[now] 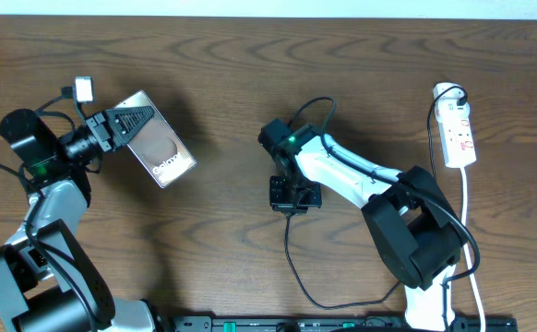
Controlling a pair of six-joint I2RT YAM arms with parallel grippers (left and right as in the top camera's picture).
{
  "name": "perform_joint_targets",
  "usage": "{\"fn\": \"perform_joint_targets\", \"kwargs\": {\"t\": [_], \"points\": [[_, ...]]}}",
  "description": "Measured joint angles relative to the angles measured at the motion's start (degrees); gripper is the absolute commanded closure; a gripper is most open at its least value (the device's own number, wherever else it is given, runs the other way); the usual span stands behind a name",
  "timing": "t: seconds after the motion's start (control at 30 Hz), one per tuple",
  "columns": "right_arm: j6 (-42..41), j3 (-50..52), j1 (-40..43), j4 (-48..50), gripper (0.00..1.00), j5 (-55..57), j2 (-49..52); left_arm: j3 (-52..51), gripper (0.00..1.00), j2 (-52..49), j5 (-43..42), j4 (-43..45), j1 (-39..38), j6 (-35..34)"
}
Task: Plug charger to phone and switch on socket
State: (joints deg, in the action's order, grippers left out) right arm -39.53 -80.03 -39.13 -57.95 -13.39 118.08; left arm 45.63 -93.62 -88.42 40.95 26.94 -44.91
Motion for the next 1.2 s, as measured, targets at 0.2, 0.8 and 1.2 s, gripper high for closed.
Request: {"fn": "perform_joint_targets", "kwargs": {"t": [0.2, 0.8, 1.2], "points": [[-0.4, 0.0, 0.0, -0.3, 0.92, 0.0, 0.0, 0.0, 0.92, 0.0, 0.0, 0.0, 0.0, 0.0], [-1.0, 0.0, 0.1, 2.7, 0.82, 1.5, 0.4, 0.0, 0.92, 0.0, 0.0, 0.0, 0.0, 0.0], [-1.2, 0.0, 0.4, 2.1, 0.99, 2.4, 0.4, 0.0, 0.92, 0.0, 0.0, 0.0, 0.0, 0.0]]}}
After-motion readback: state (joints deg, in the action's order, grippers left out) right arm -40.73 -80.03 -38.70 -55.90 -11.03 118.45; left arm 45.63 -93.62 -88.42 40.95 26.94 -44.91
